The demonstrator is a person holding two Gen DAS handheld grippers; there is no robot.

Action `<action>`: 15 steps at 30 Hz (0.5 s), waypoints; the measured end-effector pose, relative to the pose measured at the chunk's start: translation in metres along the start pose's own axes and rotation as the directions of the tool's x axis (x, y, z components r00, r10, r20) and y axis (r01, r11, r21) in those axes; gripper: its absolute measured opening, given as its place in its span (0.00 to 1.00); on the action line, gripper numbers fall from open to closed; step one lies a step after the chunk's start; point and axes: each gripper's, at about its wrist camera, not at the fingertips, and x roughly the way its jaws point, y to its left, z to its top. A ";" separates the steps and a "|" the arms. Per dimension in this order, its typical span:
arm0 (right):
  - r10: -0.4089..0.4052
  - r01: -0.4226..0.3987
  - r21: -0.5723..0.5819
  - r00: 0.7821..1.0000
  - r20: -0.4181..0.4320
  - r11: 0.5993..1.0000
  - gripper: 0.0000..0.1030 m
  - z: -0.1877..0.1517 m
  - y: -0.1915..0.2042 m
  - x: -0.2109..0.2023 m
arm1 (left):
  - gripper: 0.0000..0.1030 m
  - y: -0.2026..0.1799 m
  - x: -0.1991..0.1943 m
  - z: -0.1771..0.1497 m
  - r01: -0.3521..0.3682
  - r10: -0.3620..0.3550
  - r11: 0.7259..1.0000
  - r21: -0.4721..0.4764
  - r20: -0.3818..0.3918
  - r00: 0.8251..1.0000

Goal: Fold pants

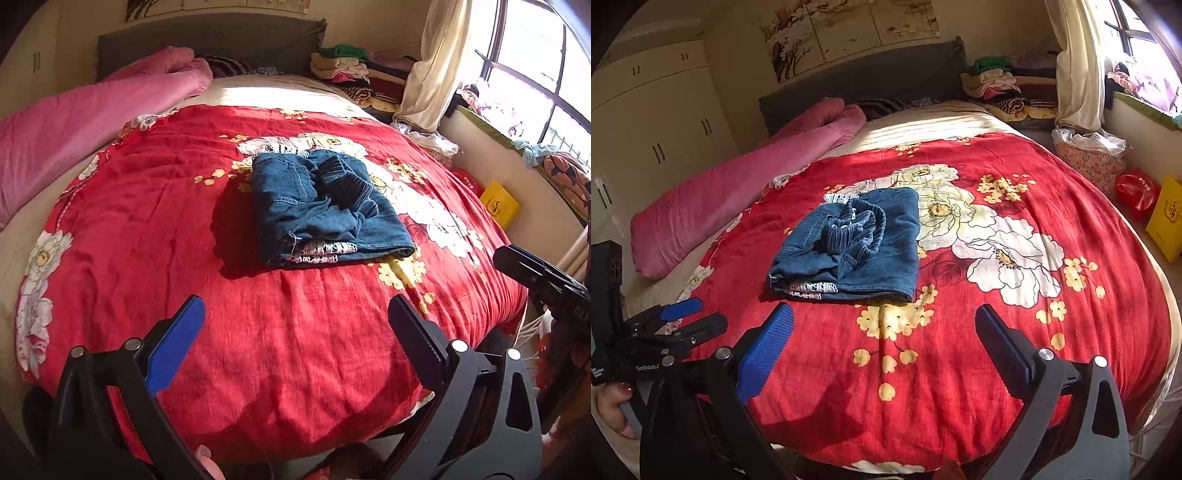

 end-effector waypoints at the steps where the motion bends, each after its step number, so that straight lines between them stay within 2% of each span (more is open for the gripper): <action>1: 0.000 0.000 0.000 1.000 -0.002 1.000 0.95 -0.001 0.000 -0.001 | 0.91 0.000 -0.001 -0.002 -0.003 0.003 1.000 -0.001 0.001 1.000; 15: -0.007 0.006 -0.014 0.999 -0.038 1.000 0.95 -0.019 0.002 -0.001 | 0.91 0.001 -0.003 -0.023 -0.011 0.011 1.000 -0.015 -0.005 1.000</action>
